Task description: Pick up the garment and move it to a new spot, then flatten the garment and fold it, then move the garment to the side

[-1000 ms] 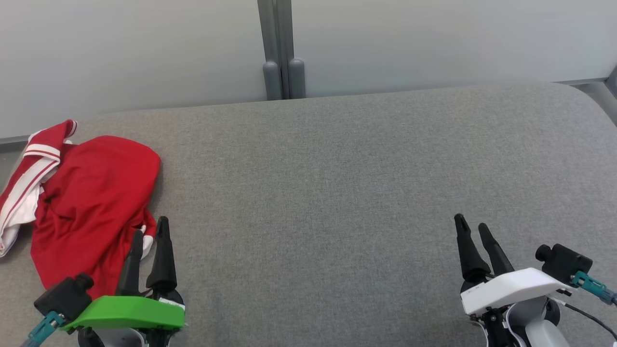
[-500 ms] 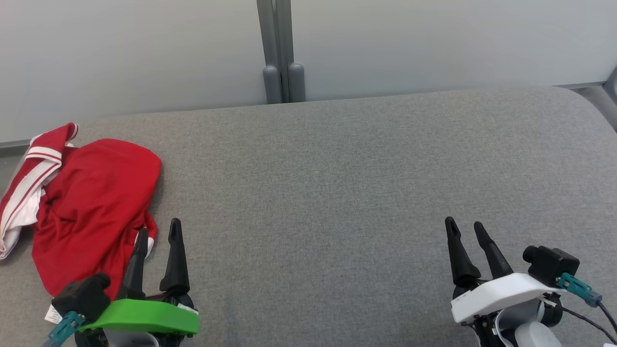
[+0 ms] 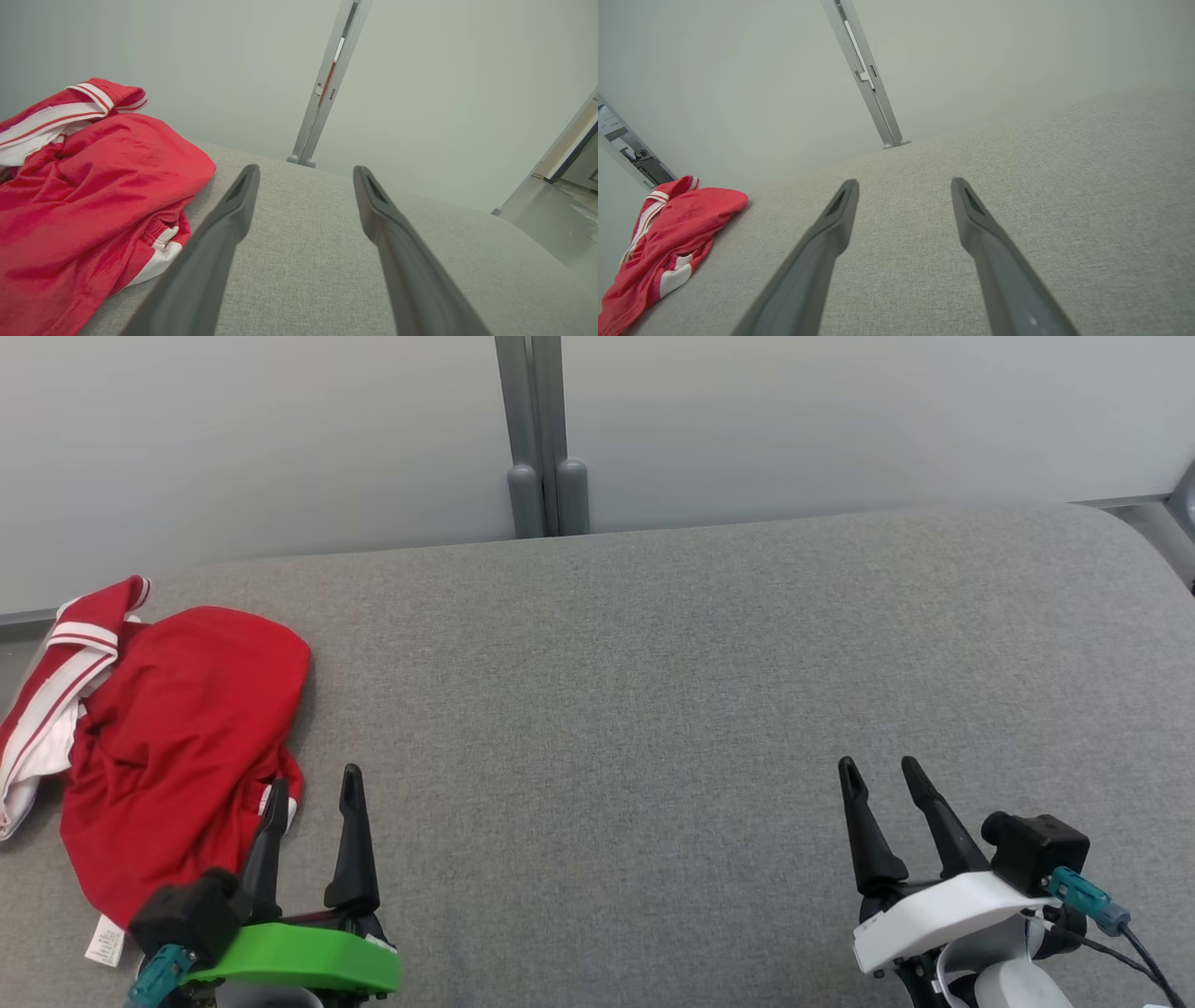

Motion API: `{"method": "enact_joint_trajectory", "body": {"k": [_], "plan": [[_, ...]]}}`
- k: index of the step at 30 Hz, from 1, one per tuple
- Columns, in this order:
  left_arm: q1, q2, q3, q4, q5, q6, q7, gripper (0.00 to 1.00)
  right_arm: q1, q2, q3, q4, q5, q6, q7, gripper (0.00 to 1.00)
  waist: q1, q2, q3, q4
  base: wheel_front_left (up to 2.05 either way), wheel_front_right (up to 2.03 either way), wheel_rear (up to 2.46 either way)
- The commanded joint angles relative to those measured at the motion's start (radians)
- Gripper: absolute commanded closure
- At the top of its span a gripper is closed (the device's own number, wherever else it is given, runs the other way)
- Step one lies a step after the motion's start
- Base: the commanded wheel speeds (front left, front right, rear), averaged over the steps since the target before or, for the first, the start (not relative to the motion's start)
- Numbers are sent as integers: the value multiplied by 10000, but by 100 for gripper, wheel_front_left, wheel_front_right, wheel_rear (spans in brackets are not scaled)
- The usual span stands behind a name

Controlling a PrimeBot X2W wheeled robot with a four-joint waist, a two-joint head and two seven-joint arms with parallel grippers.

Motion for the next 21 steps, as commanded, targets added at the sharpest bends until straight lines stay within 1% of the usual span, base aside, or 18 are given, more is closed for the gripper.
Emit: {"method": "enact_joint_trajectory", "body": {"k": [1, 9, 14, 17, 21], "plan": [[19, 79, -45, -72, 241, 46, -103, 0, -53, -51, 53, -121, -292, 5, -100, 0, 0, 0, -6, -9, 0, 0, 0], [155, 86, -187, -15, 783, -120, -282, 0, 12, -57, 128, -183, -1028, 4, -279, 0, 0, 0, -37, -10, 0, 0, 0], [212, 90, -255, 112, 941, -226, -382, 0, 71, -61, 117, -194, -1443, 5, -391, 0, 0, 0, -68, 8, 0, 0, 0], [250, 91, -242, 254, 1139, -208, -441, 0, 84, -64, 29, -219, -1703, 5, -445, 0, 0, 0, -75, 11, 0, 0, 0], [240, 92, -246, 391, 1464, -77, -515, 0, 101, -62, 16, -228, -2002, 5, -518, 0, 0, 0, -73, 6, 0, 0, 0]]}}
